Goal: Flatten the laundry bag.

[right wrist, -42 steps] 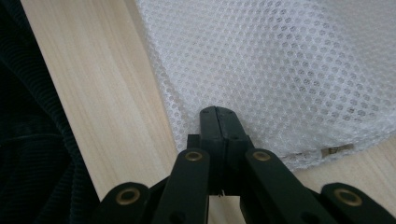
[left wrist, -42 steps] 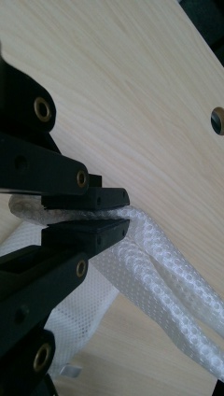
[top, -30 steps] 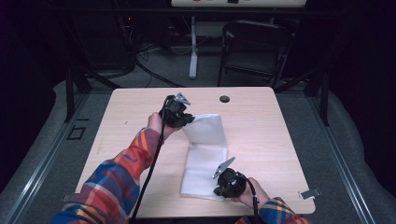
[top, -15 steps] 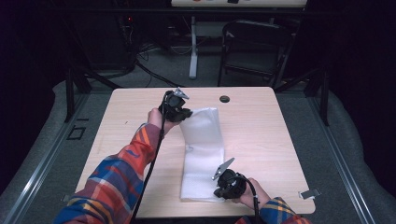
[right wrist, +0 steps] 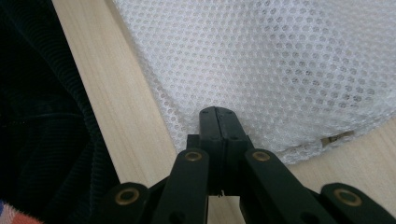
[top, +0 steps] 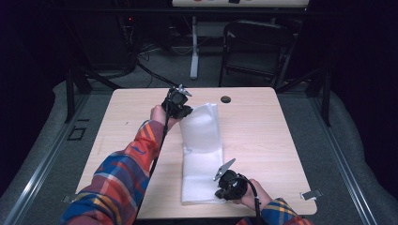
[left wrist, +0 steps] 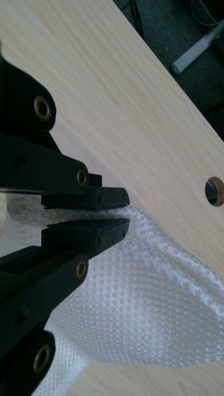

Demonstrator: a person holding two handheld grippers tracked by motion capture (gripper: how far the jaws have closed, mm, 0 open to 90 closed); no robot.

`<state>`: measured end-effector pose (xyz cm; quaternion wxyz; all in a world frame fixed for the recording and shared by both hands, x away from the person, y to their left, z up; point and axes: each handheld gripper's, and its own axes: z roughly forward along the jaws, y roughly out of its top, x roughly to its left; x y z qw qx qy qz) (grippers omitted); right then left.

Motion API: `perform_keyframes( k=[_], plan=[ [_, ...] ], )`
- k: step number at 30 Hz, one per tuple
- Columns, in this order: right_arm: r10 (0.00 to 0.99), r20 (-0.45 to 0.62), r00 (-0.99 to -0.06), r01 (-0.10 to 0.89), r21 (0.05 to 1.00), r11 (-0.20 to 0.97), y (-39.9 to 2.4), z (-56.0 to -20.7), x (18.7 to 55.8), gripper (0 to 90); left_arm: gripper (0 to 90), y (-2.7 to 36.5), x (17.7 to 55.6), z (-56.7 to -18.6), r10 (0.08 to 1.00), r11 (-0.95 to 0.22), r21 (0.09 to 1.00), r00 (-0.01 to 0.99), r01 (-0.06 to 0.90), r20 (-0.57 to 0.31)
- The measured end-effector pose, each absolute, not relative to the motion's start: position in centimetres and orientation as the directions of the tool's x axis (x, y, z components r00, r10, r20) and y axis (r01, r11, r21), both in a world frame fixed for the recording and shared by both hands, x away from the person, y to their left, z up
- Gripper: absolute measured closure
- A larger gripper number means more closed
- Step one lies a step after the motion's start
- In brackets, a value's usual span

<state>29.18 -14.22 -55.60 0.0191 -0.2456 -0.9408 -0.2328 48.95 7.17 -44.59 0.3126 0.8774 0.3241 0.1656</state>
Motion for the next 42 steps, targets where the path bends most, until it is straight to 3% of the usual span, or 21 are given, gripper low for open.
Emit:
perform_keyframes(
  k=[29,30,32,33,34,36,37,38,40,42],
  plan=[
    [0.456,0.159,-0.876,0.478,0.421,0.771,-14.4,-55.6,29.4,90.0,78.6,5.7,53.0,-48.0,0.742,-0.563,0.633,0.662,0.531,0.105],
    [0.456,0.159,-0.875,0.478,0.421,0.771,-14.4,-55.6,29.4,90.0,68.1,5.7,53.1,-47.9,0.748,-0.555,0.642,0.655,0.529,0.108],
    [0.456,0.160,-0.875,0.478,0.422,0.770,-14.4,-55.6,29.4,90.0,58.3,5.8,53.2,-47.8,0.762,-0.536,0.658,0.638,0.528,0.109],
    [0.456,0.159,-0.876,0.478,0.421,0.771,-14.4,-55.6,29.4,90.0,58.3,5.9,53.2,-47.6,0.772,-0.525,0.669,0.625,0.526,0.113],
    [0.458,0.162,-0.874,0.481,0.421,0.769,-14.4,-55.6,29.4,90.0,48.8,6.0,53.2,-47.5,0.776,-0.521,0.669,0.621,0.530,0.113],
    [0.454,0.168,-0.875,0.480,0.420,0.770,-14.4,-55.6,29.4,90.0,41.3,6.0,53.1,-47.2,0.775,-0.520,0.668,0.623,0.532,0.107],
    [0.466,0.170,-0.868,0.492,0.420,0.763,-14.4,-55.6,29.4,90.0,32.1,6.1,52.8,-47.1,0.777,-0.514,0.664,0.623,0.543,0.092],
    [0.473,0.175,-0.864,0.500,0.422,0.756,-14.4,-55.6,29.4,89.9,30.0,6.2,52.7,-47.1,0.774,-0.510,0.666,0.628,0.544,0.081],
    [0.470,0.189,-0.862,0.503,0.434,0.747,-14.4,-55.5,29.3,79.4,24.3,6.3,52.2,-47.0,0.766,-0.513,0.663,0.639,0.544,0.069],
    [0.480,0.175,-0.860,0.504,0.446,0.740,-14.3,-55.3,29.3,75.3,22.8,6.4,51.9,-47.0,0.754,-0.518,0.664,0.654,0.539,0.058]
  ],
)
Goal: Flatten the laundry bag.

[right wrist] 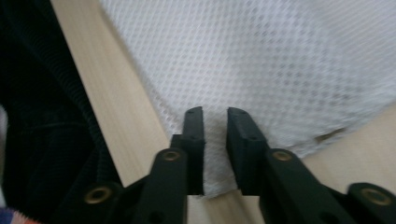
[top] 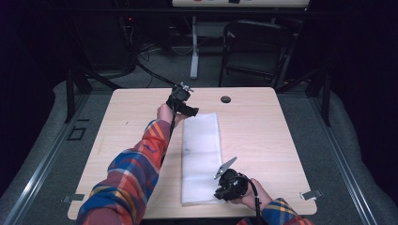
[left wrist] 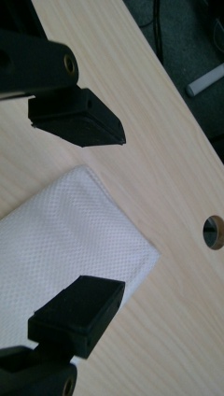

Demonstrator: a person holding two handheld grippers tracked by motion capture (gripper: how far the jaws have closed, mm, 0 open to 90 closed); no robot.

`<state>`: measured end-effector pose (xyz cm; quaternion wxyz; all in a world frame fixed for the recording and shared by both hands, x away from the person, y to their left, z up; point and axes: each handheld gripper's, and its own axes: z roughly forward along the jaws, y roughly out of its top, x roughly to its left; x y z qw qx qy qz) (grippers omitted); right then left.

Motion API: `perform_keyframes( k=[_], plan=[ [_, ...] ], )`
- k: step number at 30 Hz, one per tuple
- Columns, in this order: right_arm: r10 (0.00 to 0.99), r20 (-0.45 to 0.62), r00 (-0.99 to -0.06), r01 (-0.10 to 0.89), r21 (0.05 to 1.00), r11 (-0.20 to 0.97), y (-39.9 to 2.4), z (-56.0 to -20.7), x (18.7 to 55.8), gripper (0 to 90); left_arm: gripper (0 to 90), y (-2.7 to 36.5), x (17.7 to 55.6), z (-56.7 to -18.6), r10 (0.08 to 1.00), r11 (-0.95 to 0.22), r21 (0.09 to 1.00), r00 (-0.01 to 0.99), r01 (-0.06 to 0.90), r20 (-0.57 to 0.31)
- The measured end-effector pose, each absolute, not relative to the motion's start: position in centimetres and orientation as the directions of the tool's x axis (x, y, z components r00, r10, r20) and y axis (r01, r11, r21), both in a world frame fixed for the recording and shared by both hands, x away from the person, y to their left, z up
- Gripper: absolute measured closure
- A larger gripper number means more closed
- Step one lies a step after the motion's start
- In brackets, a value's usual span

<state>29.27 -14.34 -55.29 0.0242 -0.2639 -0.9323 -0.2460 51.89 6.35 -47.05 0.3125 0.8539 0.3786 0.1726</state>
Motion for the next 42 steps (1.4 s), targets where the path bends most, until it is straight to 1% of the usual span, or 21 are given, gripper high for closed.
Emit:
perform_keyframes(
  k=[1,2,3,4,5,6,7,9,10,11,16,18,23,30,42],
  plan=[
    [0.487,0.155,-0.860,0.499,0.455,0.737,-14.4,-54.8,29.3,68.6,18.3,6.4,51.6,-47.1,0.750,-0.519,0.667,0.659,0.534,0.056],
    [0.481,0.130,-0.867,0.485,0.443,0.754,-14.5,-54.3,29.5,64.0,17.1,6.5,51.3,-47.0,0.748,-0.520,0.669,0.662,0.531,0.057],
    [0.519,0.194,-0.832,0.534,0.530,0.659,-14.5,-54.7,29.2,61.5,17.0,6.6,51.0,-47.0,0.740,-0.526,0.668,0.670,0.526,0.054],
    [0.517,0.152,-0.843,0.515,0.509,0.690,-14.8,-54.0,29.5,56.8,15.9,6.7,50.6,-47.0,0.735,-0.530,0.667,0.676,0.523,0.053],
    [0.528,0.155,-0.835,0.524,0.520,0.675,-15.1,-53.7,29.6,49.5,15.7,6.7,50.3,-47.0,0.730,-0.533,0.668,0.682,0.519,0.053],
    [0.518,0.116,-0.847,0.505,0.477,0.719,-15.6,-52.9,29.9,44.8,15.2,6.8,49.9,-46.9,0.723,-0.531,0.672,0.689,0.516,0.043],
    [0.550,0.133,-0.825,0.531,0.519,0.670,-15.8,-53.3,29.9,37.7,15.3,6.9,49.5,-46.8,0.722,-0.531,0.674,0.691,0.514,0.041],
    [0.572,0.134,-0.810,0.549,0.519,0.655,-16.3,-53.1,30.0,28.4,14.6,7.1,48.6,-46.8,0.705,-0.541,0.675,0.708,0.502,0.039],
    [0.583,0.129,-0.802,0.557,0.514,0.653,-16.6,-53.0,30.1,21.5,14.4,7.1,48.2,-46.8,0.701,-0.546,0.673,0.712,0.499,0.041],
    [0.594,0.115,-0.796,0.558,0.516,0.649,-16.9,-52.9,30.2,18.2,14.1,7.1,47.9,-46.8,0.694,-0.551,0.672,0.719,0.494,0.040],
    [0.633,0.113,-0.766,0.585,0.531,0.612,-17.8,-52.6,30.5,12.3,13.1,7.3,45.8,-47.1,0.672,-0.569,0.671,0.739,0.474,0.047],
    [0.638,0.119,-0.760,0.591,0.534,0.605,-18.1,-52.5,30.6,9.6,11.9,7.3,45.0,-47.2,0.666,-0.566,0.675,0.745,0.473,0.036],
    [0.657,0.112,-0.746,0.604,0.530,0.595,-18.5,-52.5,30.8,7.4,9.1,7.2,43.0,-47.6,0.645,-0.579,0.674,0.763,0.459,0.034],
    [0.667,0.107,-0.737,0.612,0.525,0.592,-18.7,-52.5,30.8,6.9,4.9,7.0,40.3,-48.5,0.601,-0.617,0.645,0.799,0.451,0.017],
    [0.683,0.096,-0.724,0.619,0.527,0.583,-18.9,-52.3,30.9,8.0,1.8,7.0,36.4,-49.3,0.580,-0.616,0.656,0.814,0.436,0.004]
  ],
)
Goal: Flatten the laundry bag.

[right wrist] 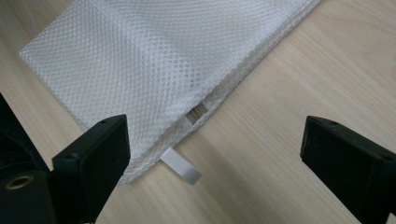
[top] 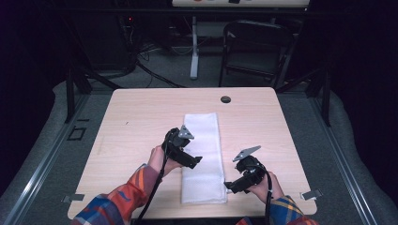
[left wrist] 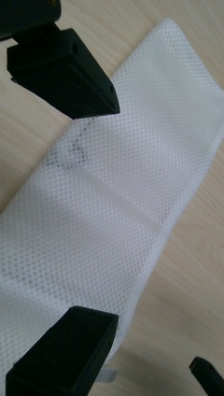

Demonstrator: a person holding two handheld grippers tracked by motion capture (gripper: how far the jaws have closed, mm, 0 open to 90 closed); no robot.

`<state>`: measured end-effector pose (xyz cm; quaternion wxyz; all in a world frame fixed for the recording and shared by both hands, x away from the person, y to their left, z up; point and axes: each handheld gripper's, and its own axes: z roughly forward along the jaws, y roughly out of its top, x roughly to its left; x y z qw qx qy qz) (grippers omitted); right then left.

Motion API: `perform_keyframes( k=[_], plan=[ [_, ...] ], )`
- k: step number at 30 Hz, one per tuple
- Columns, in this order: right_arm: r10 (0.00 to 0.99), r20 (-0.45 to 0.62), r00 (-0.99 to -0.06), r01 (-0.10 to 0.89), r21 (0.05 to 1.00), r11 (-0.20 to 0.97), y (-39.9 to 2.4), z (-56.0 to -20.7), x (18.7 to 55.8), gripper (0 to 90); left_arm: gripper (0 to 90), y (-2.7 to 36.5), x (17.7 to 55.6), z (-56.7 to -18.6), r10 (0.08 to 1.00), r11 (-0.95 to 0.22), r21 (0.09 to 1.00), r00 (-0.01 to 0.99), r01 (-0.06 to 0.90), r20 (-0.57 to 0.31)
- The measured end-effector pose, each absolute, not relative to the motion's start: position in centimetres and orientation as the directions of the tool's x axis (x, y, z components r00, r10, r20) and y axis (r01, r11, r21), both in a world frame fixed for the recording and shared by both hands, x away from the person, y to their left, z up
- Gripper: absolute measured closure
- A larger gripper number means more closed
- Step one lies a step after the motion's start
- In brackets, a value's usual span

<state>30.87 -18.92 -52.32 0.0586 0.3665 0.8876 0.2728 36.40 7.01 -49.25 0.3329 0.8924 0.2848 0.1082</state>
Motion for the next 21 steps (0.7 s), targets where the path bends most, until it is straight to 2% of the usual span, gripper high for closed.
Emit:
perform_keyframes(
  k=[13,21],
  plan=[
    [0.693,0.096,-0.715,0.630,0.518,0.578,-19.2,-52.4,31.0,10.2,0.7,7.1,32.4,-50.5,0.536,-0.633,0.650,0.844,0.421,-0.025],
    [0.698,0.099,-0.709,0.637,0.515,0.573,-19.2,-52.5,31.0,11.5,4.2,6.3,30.9,-51.6,0.486,-0.656,0.636,0.872,0.406,-0.056]
  ],
)
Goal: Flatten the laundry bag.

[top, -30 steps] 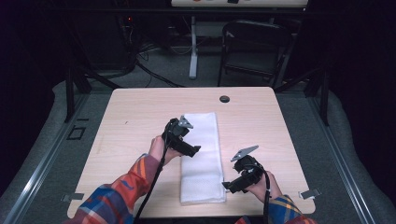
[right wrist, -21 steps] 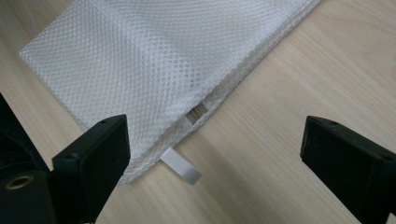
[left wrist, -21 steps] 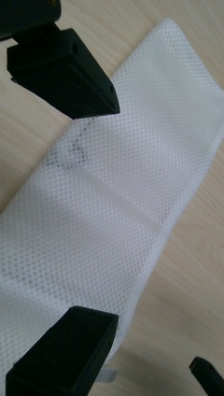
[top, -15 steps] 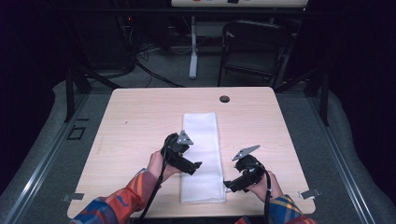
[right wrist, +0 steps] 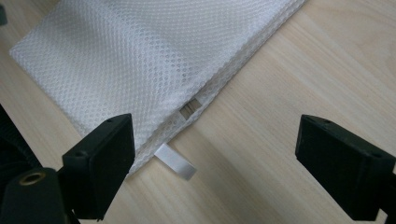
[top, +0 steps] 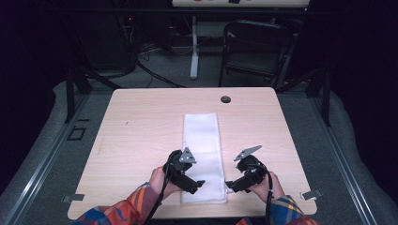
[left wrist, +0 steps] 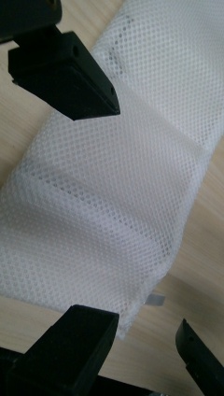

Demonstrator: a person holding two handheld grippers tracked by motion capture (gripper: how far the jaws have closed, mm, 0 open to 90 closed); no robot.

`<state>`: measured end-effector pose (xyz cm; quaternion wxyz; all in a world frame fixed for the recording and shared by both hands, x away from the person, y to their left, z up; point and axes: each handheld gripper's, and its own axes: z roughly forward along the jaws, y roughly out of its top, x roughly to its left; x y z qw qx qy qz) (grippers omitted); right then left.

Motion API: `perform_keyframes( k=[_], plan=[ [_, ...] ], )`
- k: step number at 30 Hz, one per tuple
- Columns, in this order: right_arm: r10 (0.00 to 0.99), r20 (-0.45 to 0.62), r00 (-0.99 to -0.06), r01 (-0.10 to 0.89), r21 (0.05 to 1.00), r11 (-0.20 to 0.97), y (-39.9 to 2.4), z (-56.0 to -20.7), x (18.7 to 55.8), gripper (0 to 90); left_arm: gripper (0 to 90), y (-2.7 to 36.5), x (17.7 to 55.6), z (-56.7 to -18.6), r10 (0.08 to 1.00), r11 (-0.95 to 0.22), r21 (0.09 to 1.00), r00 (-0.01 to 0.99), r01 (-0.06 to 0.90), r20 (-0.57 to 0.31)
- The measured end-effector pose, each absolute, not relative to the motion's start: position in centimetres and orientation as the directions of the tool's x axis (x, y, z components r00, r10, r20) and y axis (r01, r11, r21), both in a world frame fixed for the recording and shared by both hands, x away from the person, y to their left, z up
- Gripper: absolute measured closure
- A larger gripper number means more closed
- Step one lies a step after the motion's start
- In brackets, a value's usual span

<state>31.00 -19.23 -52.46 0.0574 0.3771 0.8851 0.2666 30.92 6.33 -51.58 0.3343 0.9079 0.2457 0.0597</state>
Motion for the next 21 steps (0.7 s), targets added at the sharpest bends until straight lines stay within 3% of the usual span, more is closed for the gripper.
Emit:
perform_keyframes(
  k=[9,21],
  plan=[
    [0.698,0.092,-0.710,0.635,0.512,0.579,-19.3,-52.5,31.1,13.9,17.1,3.8,28.6,-53.6,0.362,-0.746,0.573,0.929,0.340,-0.079],
    [0.703,0.092,-0.706,0.647,0.488,0.586,-19.1,-52.8,31.1,16.6,41.7,2.6,27.7,-55.0,0.299,-0.803,0.529,0.954,0.274,-0.040]
  ],
)
